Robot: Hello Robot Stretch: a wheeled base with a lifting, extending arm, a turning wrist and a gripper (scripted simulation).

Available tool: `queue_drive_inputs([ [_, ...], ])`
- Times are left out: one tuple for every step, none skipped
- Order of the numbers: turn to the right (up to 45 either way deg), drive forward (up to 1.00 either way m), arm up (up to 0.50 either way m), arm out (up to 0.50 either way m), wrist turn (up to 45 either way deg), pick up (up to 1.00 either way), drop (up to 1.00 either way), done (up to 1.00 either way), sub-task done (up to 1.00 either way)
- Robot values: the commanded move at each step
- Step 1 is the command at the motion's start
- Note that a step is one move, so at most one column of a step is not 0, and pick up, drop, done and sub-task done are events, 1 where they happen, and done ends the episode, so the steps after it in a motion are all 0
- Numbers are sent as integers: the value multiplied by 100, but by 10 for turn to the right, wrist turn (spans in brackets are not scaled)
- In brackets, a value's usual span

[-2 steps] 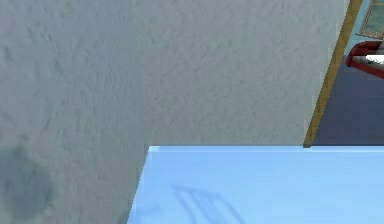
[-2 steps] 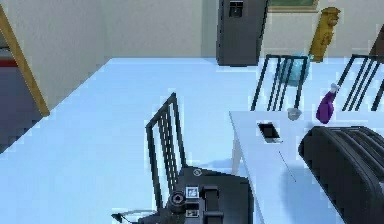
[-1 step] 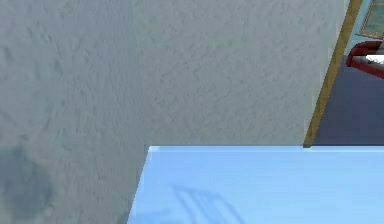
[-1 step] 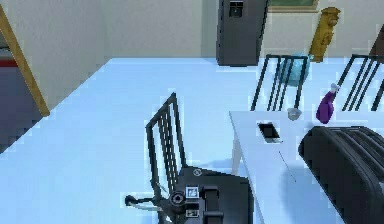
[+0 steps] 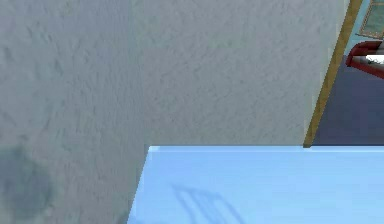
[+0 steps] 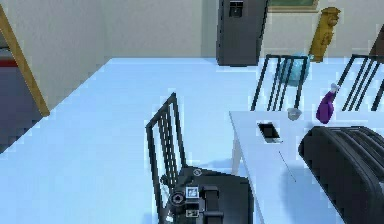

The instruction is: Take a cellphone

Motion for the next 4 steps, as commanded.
queue_drive_inputs([
  [0, 0, -30, 0, 0, 0, 0, 0, 0],
  [0, 0, 0, 0, 0, 100, 0, 0, 0],
  [0, 0, 10, 0, 0, 0, 0, 0, 0],
  [0, 0, 0, 0, 0, 0, 0, 100, 0],
])
